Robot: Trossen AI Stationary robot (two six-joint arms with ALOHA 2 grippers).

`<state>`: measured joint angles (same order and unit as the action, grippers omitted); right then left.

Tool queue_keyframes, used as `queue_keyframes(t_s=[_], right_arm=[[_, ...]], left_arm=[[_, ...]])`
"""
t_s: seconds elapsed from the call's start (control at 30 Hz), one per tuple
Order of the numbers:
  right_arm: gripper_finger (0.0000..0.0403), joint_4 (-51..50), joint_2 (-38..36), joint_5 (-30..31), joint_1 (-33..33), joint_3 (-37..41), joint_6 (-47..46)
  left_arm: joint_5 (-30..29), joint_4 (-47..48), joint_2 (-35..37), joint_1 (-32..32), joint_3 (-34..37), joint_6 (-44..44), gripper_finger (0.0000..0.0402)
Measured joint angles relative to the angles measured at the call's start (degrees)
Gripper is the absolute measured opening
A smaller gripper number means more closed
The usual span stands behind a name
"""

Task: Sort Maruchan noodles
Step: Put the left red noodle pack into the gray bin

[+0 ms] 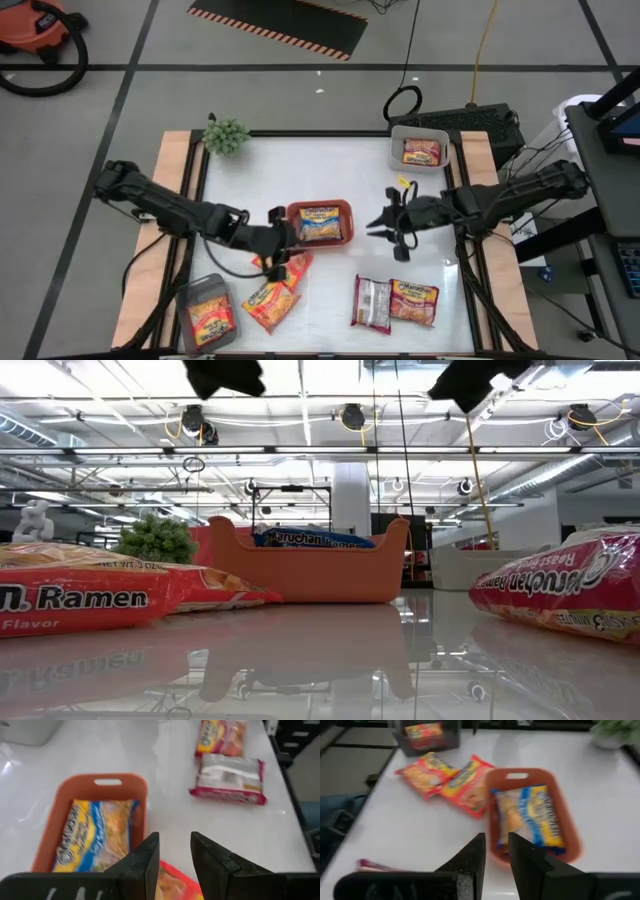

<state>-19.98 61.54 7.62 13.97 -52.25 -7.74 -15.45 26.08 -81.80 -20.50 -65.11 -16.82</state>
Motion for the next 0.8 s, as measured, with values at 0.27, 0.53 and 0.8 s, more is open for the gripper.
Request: queue_keyframes(t_s=[0.27, 0.53, 0.8], right_arm=[[0.0077, -0.15, 6.2, 3.12, 9.88, 1.47, -15.96], [0.0077, -7.12, 16.29, 0.76, 17.27, 2.69, -29.24], [0.0082, -8.54, 17.55, -4.89, 20.37, 2.7, -30.39]], left_arm=[[-0.03, 2.24, 0.2, -3.33, 0.0, -0.22, 0.0115], [-0.12, 2.39, 0.18, -3.94, 0.01, -2.52, 0.0115], [-0.12, 0.69, 0.18, -4.01, 0.0, -3.35, 0.0115]])
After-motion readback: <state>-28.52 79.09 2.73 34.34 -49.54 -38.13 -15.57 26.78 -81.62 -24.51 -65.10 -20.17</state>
